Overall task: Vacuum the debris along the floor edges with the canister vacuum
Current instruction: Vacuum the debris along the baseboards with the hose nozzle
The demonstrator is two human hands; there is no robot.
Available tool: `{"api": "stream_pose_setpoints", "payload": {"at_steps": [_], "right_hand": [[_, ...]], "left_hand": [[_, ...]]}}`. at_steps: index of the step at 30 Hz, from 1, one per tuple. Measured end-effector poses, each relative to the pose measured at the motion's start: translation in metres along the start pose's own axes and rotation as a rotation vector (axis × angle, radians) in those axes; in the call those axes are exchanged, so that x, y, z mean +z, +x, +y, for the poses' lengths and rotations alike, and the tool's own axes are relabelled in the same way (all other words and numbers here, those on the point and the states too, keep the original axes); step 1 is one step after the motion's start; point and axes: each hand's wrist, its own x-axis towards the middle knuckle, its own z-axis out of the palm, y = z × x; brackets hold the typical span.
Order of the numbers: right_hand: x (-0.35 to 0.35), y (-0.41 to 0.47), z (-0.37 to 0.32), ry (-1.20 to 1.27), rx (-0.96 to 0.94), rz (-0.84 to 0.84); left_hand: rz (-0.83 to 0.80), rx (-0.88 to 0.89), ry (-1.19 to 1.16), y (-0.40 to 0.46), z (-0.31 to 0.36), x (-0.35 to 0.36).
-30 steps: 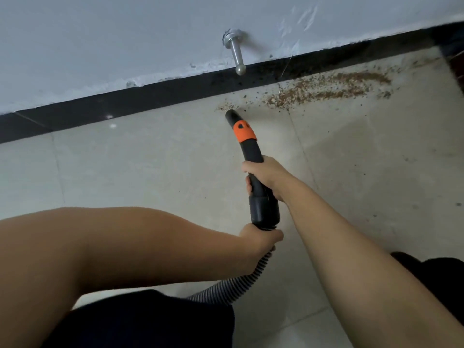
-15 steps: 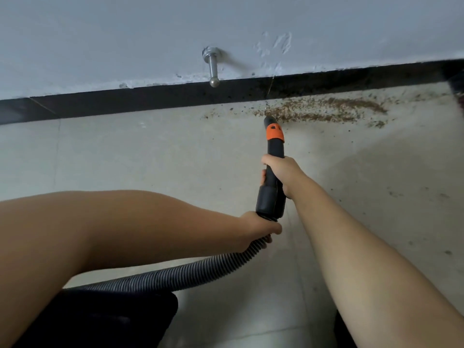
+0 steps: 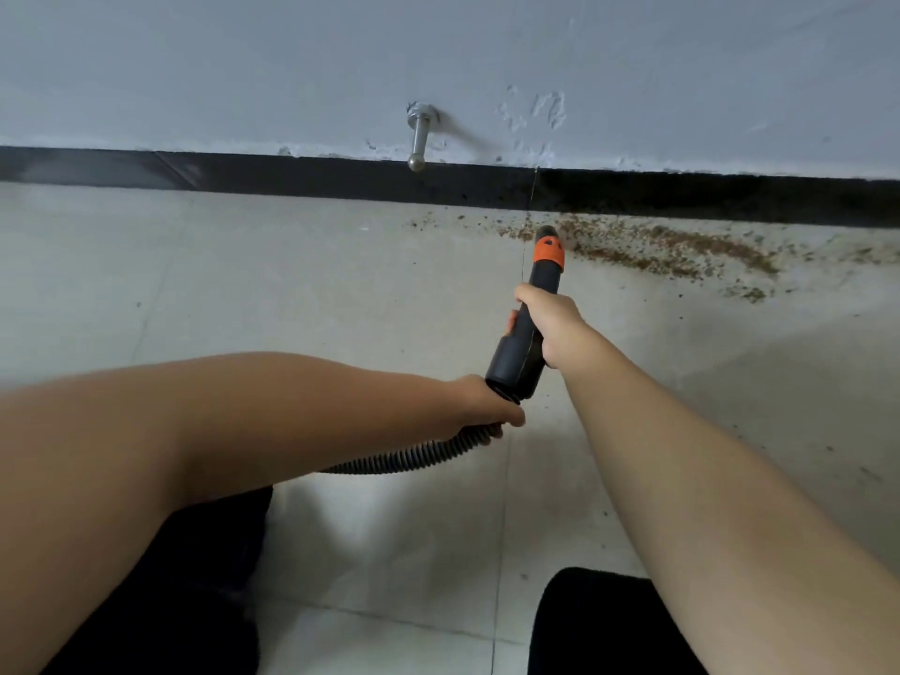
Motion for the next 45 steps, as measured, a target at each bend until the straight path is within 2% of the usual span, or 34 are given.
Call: {"api": "stream_pose_setpoints", "payload": {"at_steps": [4, 13, 21, 25, 29, 36, 40, 45], "right_hand": [[0.010, -0.004, -0.004, -0.063, 0.010, -0.065], [0.055, 0.009, 0.004, -0.155, -0.023, -0.089], [0.133, 0.009, 0.012, -0.238, -0.037, -0.172], [0.149, 0.012, 0.006, -0.196, -0.057, -0.154], [0.131, 0.017, 0.000, -0.119, -0.072, -0.031], [0.068, 0.019, -0.018, -0.014, -0.042, 0.163], [0.044, 0.016, -0.015, -0.004, -0.060, 0.196], [0.031, 0.002, 0.013, 0.000, -0.040, 0.147]], "left_hand": [[0.007, -0.032, -0.027, -0.006, 0.000, -0.001], [-0.019, -0.001, -0.175, 0.015, -0.032, -0.024], [0.058, -0.004, -0.297, 0.014, -0.071, -0.071], [0.090, -0.001, -0.274, 0.016, -0.072, -0.092], [0.048, 0.032, -0.183, 0.021, -0.060, -0.100], [-0.064, 0.105, -0.041, 0.033, -0.018, -0.072], [-0.115, 0.092, -0.036, 0.035, -0.010, -0.050], [-0.169, 0.051, -0.058, 0.029, -0.031, -0.022]]}}
